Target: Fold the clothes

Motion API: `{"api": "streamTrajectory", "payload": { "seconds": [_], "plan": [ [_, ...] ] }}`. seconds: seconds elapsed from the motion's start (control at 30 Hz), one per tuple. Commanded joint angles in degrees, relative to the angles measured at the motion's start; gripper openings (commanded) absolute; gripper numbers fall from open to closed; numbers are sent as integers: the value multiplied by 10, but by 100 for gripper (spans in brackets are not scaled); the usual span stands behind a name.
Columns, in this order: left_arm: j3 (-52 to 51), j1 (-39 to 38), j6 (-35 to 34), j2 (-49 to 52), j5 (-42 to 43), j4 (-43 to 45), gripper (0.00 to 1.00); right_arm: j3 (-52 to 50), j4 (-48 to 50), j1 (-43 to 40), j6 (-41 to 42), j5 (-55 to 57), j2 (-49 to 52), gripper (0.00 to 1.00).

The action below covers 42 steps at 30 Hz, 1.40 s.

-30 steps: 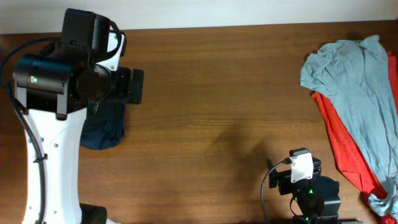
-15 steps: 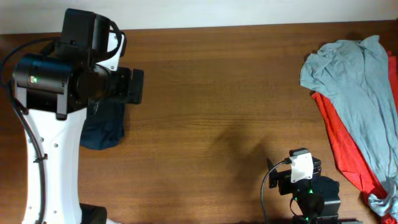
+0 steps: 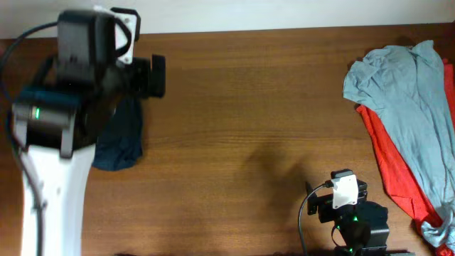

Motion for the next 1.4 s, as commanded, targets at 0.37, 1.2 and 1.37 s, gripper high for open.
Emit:
{"api": "streamTrajectory", "payload": {
  "seconds": [0.37,1.2,1.37],
  "plan": [
    [-529,8,163,-416,37,293,99,-4,4,-3,-3,-3,-7,99],
    [-969,28,161,-772,57,401,99,-4,4,-3,-3,-3,-7,99],
    [-1003,28,161,-812,56,401,99,-4,4,-3,-3,-3,-7,99]
  ]
}}
